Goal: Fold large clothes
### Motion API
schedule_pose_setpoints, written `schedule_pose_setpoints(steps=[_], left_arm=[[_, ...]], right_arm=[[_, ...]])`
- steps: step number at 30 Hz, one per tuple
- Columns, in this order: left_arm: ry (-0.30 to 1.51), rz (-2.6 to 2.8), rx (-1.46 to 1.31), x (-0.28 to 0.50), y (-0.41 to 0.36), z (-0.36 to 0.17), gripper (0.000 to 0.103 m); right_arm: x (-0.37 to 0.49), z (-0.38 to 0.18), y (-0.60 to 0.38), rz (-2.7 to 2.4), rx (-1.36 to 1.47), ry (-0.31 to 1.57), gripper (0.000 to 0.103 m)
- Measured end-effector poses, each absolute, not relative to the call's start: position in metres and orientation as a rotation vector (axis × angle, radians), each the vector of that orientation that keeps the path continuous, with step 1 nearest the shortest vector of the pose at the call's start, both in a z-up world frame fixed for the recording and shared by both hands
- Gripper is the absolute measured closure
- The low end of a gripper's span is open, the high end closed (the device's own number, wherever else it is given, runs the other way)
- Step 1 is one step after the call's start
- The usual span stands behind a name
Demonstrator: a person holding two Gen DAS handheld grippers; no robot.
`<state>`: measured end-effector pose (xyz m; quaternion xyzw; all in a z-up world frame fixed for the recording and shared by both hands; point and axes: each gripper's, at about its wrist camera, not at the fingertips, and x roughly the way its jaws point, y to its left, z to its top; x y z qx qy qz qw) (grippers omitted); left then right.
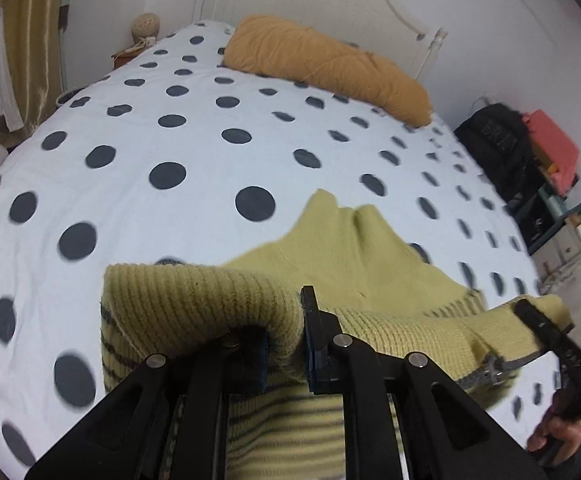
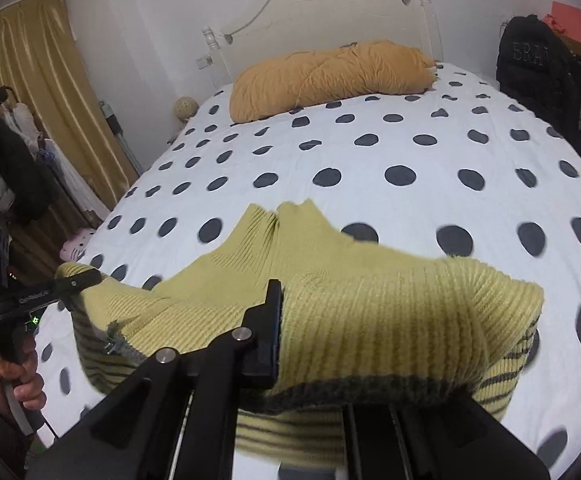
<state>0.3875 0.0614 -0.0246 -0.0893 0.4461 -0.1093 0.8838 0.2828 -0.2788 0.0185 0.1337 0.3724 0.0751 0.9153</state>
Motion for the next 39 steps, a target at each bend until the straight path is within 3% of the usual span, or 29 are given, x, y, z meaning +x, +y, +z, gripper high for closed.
schedule_pose_setpoints(steps=[3,8,11,14,15,16,17,18,20,25,32,39], left_arm=[[1.0,-0.186,-0.148,0.443,0.049,-0.068,0.09],[1.162,-0.186,-0.255,0.489,0.06,-0.128,0.085],[1.144,-0.249,-0.535,0.498,0.097,-0.124,0.08],[1.125,-0.254,-0.735,0.505,0.133,-0.116,0.076],[1.121,-0.244,-0.718,0.506,0.139,-0.11,0.076],[1.113,-0.232,-0.679,0.506,0.141,-0.103,0.074],[1.083,-0.184,-0.605,0.503,0.146,-0.092,0.055],[1.049,-0.12,-0.531,0.497,0.154,-0.078,0.029],[0.967,-0.083,-0.497,0.477,0.175,-0.055,0.019],[1.01,-0.159,-0.55,0.394,0.214,-0.037,0.019],[1.143,-0.306,-0.715,0.245,0.2,-0.107,0.019],[1.154,-0.374,-0.873,0.255,0.149,-0.166,0.019]], right_arm=[[0.338,-0.011,-0.281,0.131,0.278,0.851,0.095],[0.395,-0.081,-0.313,0.066,0.536,1.112,0.09],[0.395,-0.087,-0.336,0.142,0.746,1.071,0.087],[0.39,-0.081,-0.351,0.202,0.862,1.049,0.076],[0.387,-0.077,-0.354,0.208,0.881,1.037,0.059],[0.381,-0.07,-0.361,0.214,0.92,1.008,0.034],[0.376,-0.064,-0.366,0.207,0.94,0.988,0.02],[0.369,-0.058,-0.372,0.183,0.954,0.976,0.011],[0.351,-0.041,-0.385,0.112,0.93,0.978,0.011],[0.285,-0.011,-0.41,0.044,0.818,0.985,0.011],[0.15,-0.052,-0.408,-0.013,0.886,0.997,0.011],[0.164,-0.119,-0.387,0.032,1.079,0.951,0.011]])
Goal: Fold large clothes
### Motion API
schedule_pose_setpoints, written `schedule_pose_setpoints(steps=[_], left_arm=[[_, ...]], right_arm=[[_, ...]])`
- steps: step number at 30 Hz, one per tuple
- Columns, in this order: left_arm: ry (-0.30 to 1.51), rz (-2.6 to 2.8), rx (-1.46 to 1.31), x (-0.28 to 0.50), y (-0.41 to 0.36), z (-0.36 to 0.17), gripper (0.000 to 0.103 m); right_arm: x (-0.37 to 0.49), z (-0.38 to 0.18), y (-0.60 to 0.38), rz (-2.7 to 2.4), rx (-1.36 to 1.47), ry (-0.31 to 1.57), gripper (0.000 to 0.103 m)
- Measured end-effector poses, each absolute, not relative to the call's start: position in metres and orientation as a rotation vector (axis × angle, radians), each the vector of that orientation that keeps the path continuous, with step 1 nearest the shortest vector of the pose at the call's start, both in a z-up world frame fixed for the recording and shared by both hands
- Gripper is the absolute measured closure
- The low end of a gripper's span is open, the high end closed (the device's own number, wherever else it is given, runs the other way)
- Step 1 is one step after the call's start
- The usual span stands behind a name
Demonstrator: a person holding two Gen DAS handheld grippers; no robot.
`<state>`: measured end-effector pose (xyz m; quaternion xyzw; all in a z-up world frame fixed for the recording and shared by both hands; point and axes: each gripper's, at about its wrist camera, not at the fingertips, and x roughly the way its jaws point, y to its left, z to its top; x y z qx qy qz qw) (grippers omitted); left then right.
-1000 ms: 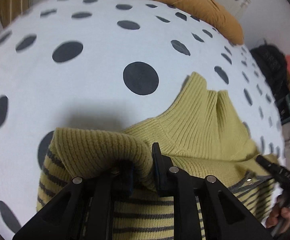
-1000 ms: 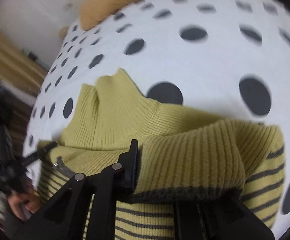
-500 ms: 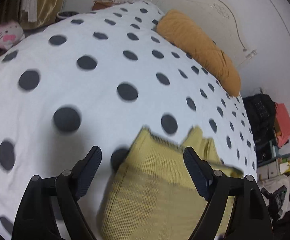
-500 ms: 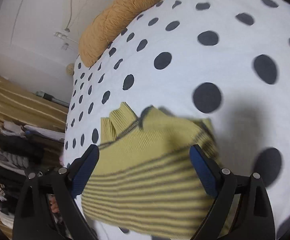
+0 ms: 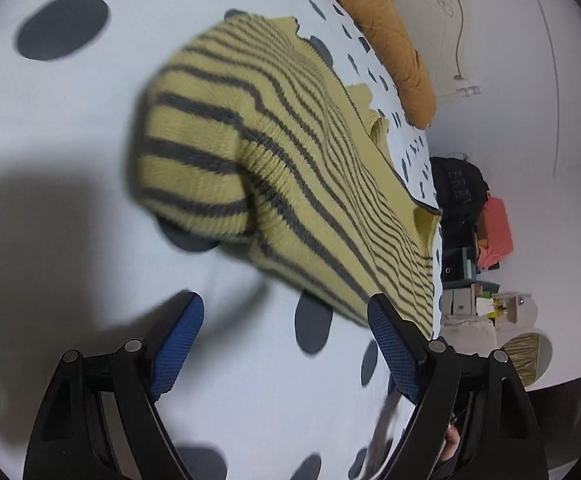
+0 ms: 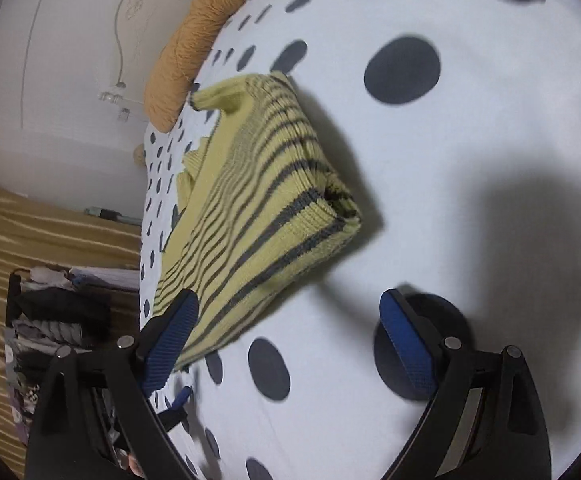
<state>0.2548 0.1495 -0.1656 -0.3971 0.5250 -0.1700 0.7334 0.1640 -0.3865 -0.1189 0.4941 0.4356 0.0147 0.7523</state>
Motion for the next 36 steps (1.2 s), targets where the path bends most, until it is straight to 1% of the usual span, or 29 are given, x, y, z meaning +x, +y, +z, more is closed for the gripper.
schedule_pose_setpoints(steps=[3,5,6,7,8,9,10,11,13,15,18,19,21,22,24,26,27,28,29,30,32,33,34,35,36], left_arm=[[1.099,-0.33,-0.936,0.276,0.15,-0.178,0.019],[1.073,-0.301,-0.969,0.296,0.154,-0.18,0.019],[1.081,-0.277,-0.972,0.306,0.155,-0.18,0.021],[1.094,-0.246,-0.954,0.314,0.155,-0.182,0.026],[1.107,-0.2,-0.918,0.321,0.154,-0.18,0.042],[1.113,-0.195,-0.883,0.324,0.152,-0.177,0.051],[1.114,-0.188,-0.821,0.324,0.149,-0.17,0.057],[1.103,-0.188,-0.747,0.323,0.144,-0.159,0.064],[1.087,-0.175,-0.648,0.316,0.138,-0.139,0.068],[1.064,-0.171,-0.604,0.306,0.135,-0.117,0.069],[1.04,-0.198,-0.568,0.277,0.136,-0.079,0.069],[1.037,-0.219,-0.543,0.256,0.139,-0.065,0.069],[1.057,-0.243,-0.542,0.217,0.147,-0.055,0.069],[1.086,-0.26,-0.553,0.191,0.152,-0.058,0.068],[1.179,-0.278,-0.602,0.147,0.164,-0.083,0.065],[1.316,-0.297,-0.651,0.109,0.172,-0.132,0.065],[1.358,-0.296,-0.695,0.096,0.178,-0.153,0.064],[1.338,-0.32,-0.818,0.085,0.195,-0.172,0.064],[1.306,-0.318,-0.899,0.081,0.21,-0.178,0.064],[1.273,-0.261,-0.918,0.081,0.226,-0.174,0.064],[1.201,-0.149,-0.856,0.083,0.256,-0.15,0.064],[1.167,-0.082,-0.809,0.082,0.272,-0.137,0.084],[1.135,0.088,-0.696,0.08,0.297,-0.12,0.086],[1.109,0.157,-0.671,0.076,0.315,-0.11,0.086],[1.072,0.187,-0.718,0.07,0.338,-0.102,0.086]], right_arm=[[0.193,-0.138,-0.379,0.045,1.124,0.913,0.011],[0.213,-0.136,-0.379,0.059,1.124,0.83,0.016],[0.221,-0.135,-0.38,0.045,1.121,0.82,0.03],[0.23,-0.136,-0.382,0.012,1.108,0.838,0.055],[0.24,-0.139,-0.383,-0.023,1.081,0.882,0.063],[0.244,-0.14,-0.383,-0.033,1.065,0.902,0.066],[0.245,-0.134,-0.38,-0.045,1.027,0.915,0.07],[0.244,-0.123,-0.375,-0.056,0.958,0.915,0.07],[0.242,-0.097,-0.36,-0.067,0.806,0.908,0.073],[0.235,-0.072,-0.345,-0.058,0.727,0.9,0.073],[0.21,-0.042,-0.337,-0.033,0.757,0.879,0.074],[0.195,-0.032,-0.336,-0.022,0.764,0.873,0.074],[0.151,-0.019,-0.341,-0.008,0.794,0.873,0.074],[0.125,-0.018,-0.345,-0.002,0.827,0.89,0.074],[0.079,-0.03,-0.354,-0.025,0.867,0.934,0.073],[0.038,-0.062,-0.362,-0.095,0.885,1.025,0.073],[0.018,-0.091,-0.366,-0.142,0.903,1.1,0.073],[0.008,-0.113,-0.369,-0.168,0.915,1.146,0.073],[-0.004,-0.131,-0.373,-0.142,0.951,1.115,0.073],[-0.005,-0.132,-0.375,-0.122,0.954,1.086,0.073],[0.003,-0.12,-0.367,-0.141,0.853,1.083,0.072],[0.01,-0.109,-0.358,-0.147,0.754,1.093,0.071],[0.013,-0.104,-0.355,-0.146,0.702,1.1,0.071],[0.016,-0.1,-0.353,-0.148,0.666,1.102,0.07],[0.017,-0.098,-0.355,-0.142,0.671,1.105,0.07]])
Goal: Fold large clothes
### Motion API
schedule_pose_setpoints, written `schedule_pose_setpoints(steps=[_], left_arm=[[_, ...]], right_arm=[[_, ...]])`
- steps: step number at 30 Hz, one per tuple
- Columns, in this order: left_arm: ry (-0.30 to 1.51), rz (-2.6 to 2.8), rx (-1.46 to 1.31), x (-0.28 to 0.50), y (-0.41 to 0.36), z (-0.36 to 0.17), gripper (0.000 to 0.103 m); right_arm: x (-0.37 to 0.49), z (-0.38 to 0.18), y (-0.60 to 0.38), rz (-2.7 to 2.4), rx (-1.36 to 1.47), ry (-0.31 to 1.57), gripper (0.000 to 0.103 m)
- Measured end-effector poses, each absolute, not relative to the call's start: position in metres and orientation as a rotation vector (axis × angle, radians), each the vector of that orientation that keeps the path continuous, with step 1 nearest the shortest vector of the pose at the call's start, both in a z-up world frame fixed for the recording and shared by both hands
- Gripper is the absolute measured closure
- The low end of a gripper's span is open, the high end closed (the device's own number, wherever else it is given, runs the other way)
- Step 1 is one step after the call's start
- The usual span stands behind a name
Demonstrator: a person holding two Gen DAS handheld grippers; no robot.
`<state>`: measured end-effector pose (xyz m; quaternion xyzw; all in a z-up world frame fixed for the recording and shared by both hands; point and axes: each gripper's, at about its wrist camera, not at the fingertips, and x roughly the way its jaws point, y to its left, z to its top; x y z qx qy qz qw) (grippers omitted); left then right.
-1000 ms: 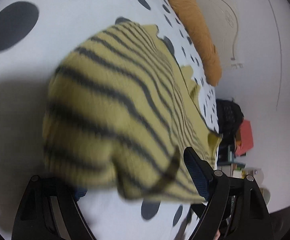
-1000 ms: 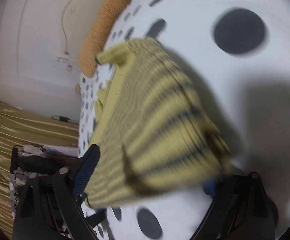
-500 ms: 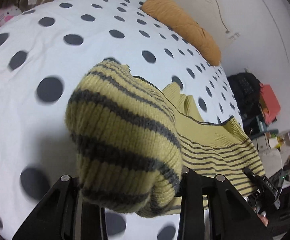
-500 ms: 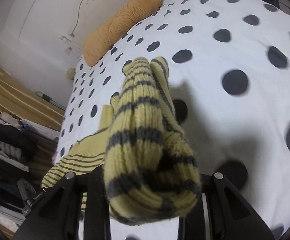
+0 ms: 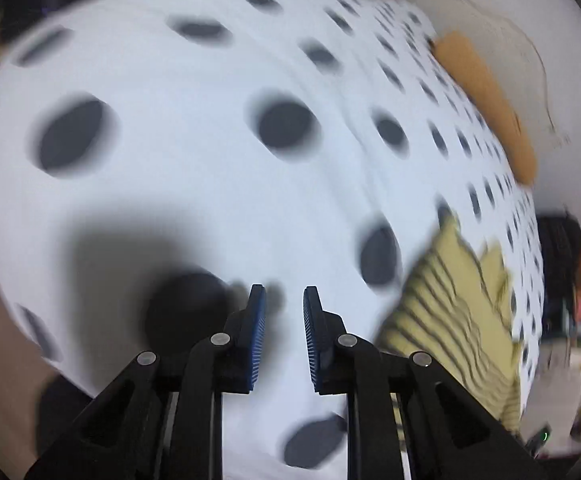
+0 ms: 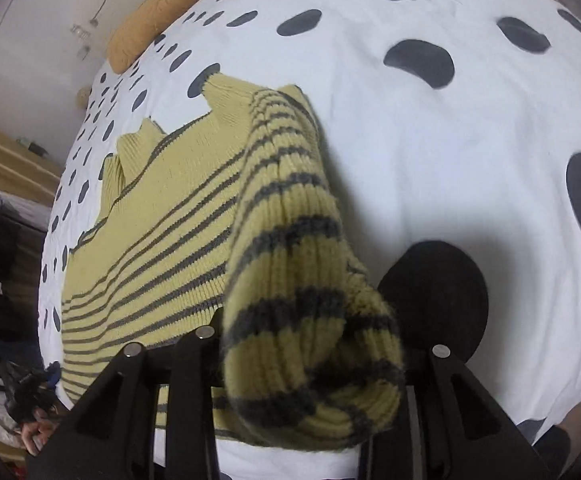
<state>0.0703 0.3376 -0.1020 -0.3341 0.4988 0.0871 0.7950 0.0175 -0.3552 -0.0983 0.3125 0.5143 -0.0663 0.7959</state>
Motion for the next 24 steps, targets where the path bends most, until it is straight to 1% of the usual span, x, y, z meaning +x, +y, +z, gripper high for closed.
schedule_pose_setpoints(steps=[2,4,5,6,7,8,12,14,16,17,18,19,20,21,24], left_arm=[[1.059,0.146,-0.859,0.055,0.363,-0.096,0.086],[1.114,0.046,-0.862,0.044,0.351,-0.097,0.077],[1.149,-0.035,-0.869,0.035,0.338,-0.102,0.063],[1.174,-0.103,-0.888,0.031,0.325,-0.106,0.044],[1.194,-0.168,-0.922,0.026,0.308,-0.112,0.037],[1.201,-0.236,-0.957,0.019,0.289,-0.118,0.033],[1.205,-0.305,-1.018,0.019,0.24,-0.14,0.033],[1.204,-0.3,-1.067,0.023,0.231,-0.156,0.033],[1.186,-0.319,-1.141,0.021,0.233,-0.174,0.039],[1.171,-0.326,-1.182,0.021,0.234,-0.183,0.058],[1.163,-0.324,-1.216,0.025,0.233,-0.19,0.066],[1.16,-0.292,-1.231,0.027,0.233,-0.192,0.07],[1.15,-0.277,-1.215,0.028,0.234,-0.189,0.078],[1.136,-0.25,-1.161,0.03,0.234,-0.18,0.082],[1.051,-0.25,-1.007,0.04,0.223,-0.13,0.086]], right_arm=[[0.017,-0.1,-0.359,-0.139,0.724,1.111,0.069],[0.015,-0.1,-0.361,-0.144,0.718,1.106,0.068],[0.013,-0.1,-0.361,-0.148,0.71,1.108,0.068],[0.016,-0.101,-0.361,-0.151,0.698,1.113,0.068],[0.02,-0.101,-0.362,-0.157,0.694,1.121,0.068],[0.024,-0.1,-0.363,-0.159,0.685,1.131,0.068],[0.03,-0.096,-0.361,-0.16,0.65,1.155,0.068],[0.029,-0.099,-0.363,-0.157,0.662,1.158,0.067],[0.028,-0.101,-0.364,-0.158,0.672,1.161,0.066],[0.029,-0.102,-0.364,-0.161,0.677,1.161,0.066],[0.029,-0.102,-0.364,-0.164,0.676,1.162,0.066],[0.029,-0.101,-0.364,-0.167,0.671,1.161,0.066],[0.03,-0.1,-0.363,-0.172,0.664,1.16,0.066],[0.03,-0.098,-0.363,-0.175,0.658,1.157,0.066],[0.034,-0.091,-0.359,-0.182,0.62,1.16,0.066]])
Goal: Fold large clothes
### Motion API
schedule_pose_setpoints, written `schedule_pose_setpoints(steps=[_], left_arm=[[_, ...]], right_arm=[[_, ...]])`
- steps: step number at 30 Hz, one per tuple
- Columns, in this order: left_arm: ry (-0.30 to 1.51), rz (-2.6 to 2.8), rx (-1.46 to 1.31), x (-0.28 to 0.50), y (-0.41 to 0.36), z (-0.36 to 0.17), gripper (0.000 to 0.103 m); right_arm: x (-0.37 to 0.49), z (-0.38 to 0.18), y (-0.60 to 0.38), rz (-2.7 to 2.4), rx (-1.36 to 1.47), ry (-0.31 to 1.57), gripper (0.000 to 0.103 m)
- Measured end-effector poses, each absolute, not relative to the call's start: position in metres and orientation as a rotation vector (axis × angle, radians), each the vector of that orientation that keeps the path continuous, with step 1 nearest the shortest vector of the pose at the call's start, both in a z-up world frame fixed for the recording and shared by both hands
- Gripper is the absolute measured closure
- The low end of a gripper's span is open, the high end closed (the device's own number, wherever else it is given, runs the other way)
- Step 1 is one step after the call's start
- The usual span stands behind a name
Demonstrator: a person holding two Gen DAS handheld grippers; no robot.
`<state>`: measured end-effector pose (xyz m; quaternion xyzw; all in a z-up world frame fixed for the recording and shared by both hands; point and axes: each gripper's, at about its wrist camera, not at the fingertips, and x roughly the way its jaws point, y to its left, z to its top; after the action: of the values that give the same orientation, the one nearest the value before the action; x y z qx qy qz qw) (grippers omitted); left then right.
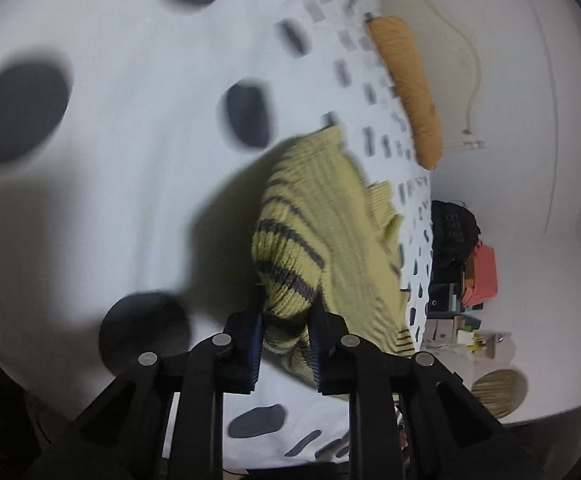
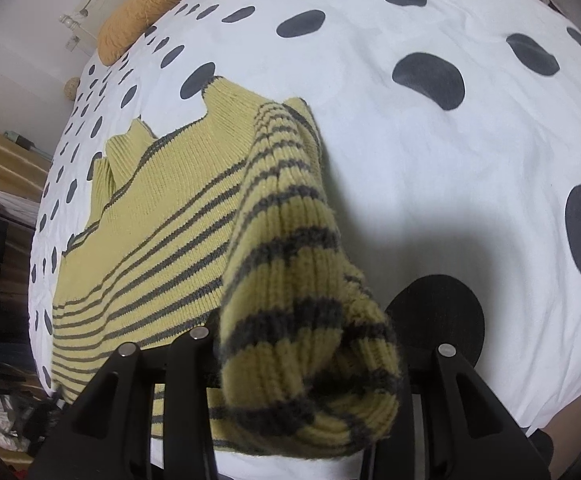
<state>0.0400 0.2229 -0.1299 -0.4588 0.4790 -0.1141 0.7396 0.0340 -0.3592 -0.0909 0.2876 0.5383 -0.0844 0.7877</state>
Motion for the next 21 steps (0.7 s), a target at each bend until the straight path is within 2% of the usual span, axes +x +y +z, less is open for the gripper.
schedule_pose_setpoints(steps=[2,4,6,8,11,15,16,17,18,20,21], left_arm=[[0.972,-0.225,-0.82,0.044,0.218,-0.088,0.089],[0.982,-0.177,-0.614,0.053,0.207,-0.08,0.092],[1.096,-0.162,-0.689,0.059,0.226,-0.121,0.093],[1.144,-0.093,-0.749,0.052,0.241,-0.152,0.1],[1.106,0.052,-0.835,0.016,0.286,-0.166,0.103],[1.06,-0.056,-0.907,-0.007,0.314,-0.148,0.103],[1.077,-0.113,-0.848,-0.009,0.304,-0.141,0.1],[1.093,-0.16,-0.807,-0.012,0.294,-0.138,0.088],[1.107,-0.211,-0.764,-0.013,0.282,-0.134,0.068],[1.13,-0.312,-0.676,-0.01,0.244,-0.133,0.041],[1.134,-0.345,-0.654,-0.009,0.231,-0.135,0.041]], right_arm=[[0.034,-0.088,-0.358,-0.182,0.607,1.157,0.066],[0.033,-0.091,-0.359,-0.184,0.609,1.159,0.065],[0.03,-0.096,-0.361,-0.188,0.639,1.157,0.065],[0.028,-0.101,-0.361,-0.191,0.648,1.158,0.065],[0.027,-0.101,-0.361,-0.191,0.648,1.15,0.064],[0.032,-0.098,-0.362,-0.182,0.619,1.159,0.063],[0.034,-0.097,-0.361,-0.179,0.607,1.16,0.063],[0.035,-0.095,-0.361,-0.178,0.598,1.158,0.063],[0.036,-0.094,-0.361,-0.177,0.594,1.157,0.063],[0.039,-0.092,-0.361,-0.179,0.58,1.159,0.063],[0.041,-0.09,-0.361,-0.182,0.573,1.159,0.063]])
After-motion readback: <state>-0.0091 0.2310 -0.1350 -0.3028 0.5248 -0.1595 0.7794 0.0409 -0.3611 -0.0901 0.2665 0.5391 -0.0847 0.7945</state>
